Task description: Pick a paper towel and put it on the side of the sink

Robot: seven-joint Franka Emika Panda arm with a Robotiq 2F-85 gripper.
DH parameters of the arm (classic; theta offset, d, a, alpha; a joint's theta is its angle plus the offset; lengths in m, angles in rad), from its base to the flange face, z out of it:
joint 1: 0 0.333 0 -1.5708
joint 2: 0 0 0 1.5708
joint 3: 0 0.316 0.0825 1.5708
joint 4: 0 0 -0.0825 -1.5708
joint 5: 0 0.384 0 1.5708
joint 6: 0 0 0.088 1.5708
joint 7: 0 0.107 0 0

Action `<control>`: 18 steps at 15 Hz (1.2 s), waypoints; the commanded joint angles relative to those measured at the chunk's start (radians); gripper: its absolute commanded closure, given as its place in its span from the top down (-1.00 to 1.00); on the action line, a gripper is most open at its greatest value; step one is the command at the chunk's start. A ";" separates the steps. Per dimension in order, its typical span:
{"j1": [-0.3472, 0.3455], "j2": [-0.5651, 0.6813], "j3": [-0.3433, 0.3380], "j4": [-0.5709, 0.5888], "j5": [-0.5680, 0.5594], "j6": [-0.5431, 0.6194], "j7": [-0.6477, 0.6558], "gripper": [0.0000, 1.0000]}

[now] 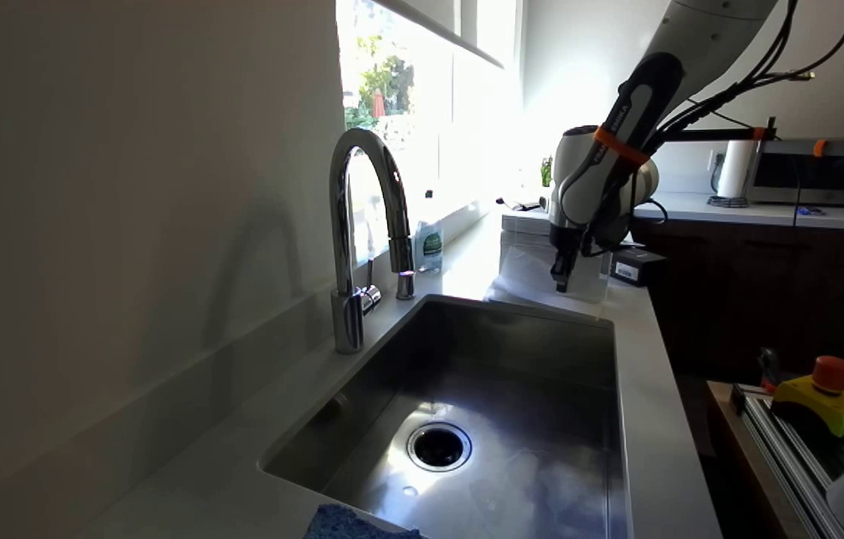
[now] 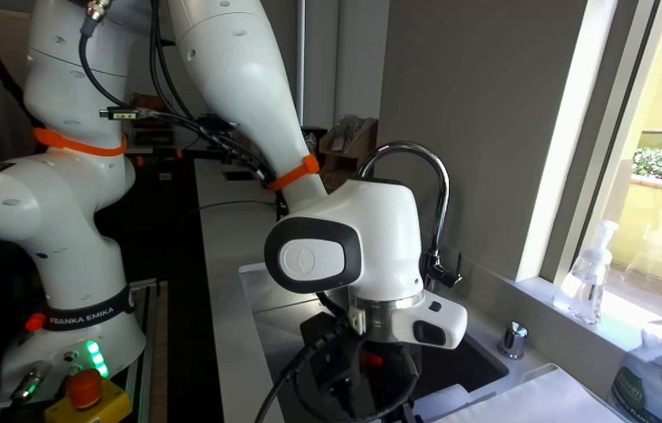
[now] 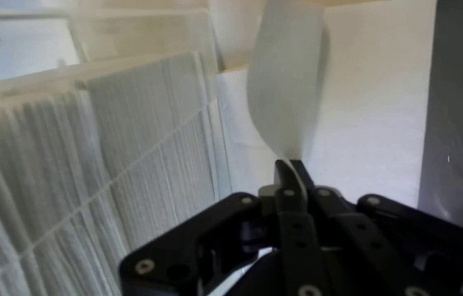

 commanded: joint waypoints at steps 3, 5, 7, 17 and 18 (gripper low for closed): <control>-0.004 -0.005 0.014 0.013 0.006 0.019 0.010 -0.32; -0.001 -0.019 0.022 0.018 0.008 0.016 0.007 -0.02; -0.005 -0.031 0.037 0.027 0.022 0.010 0.001 0.25; -0.058 -0.083 0.153 0.058 0.248 -0.036 -0.081 1.00; -0.062 -0.088 0.160 0.062 0.270 -0.044 -0.089 0.99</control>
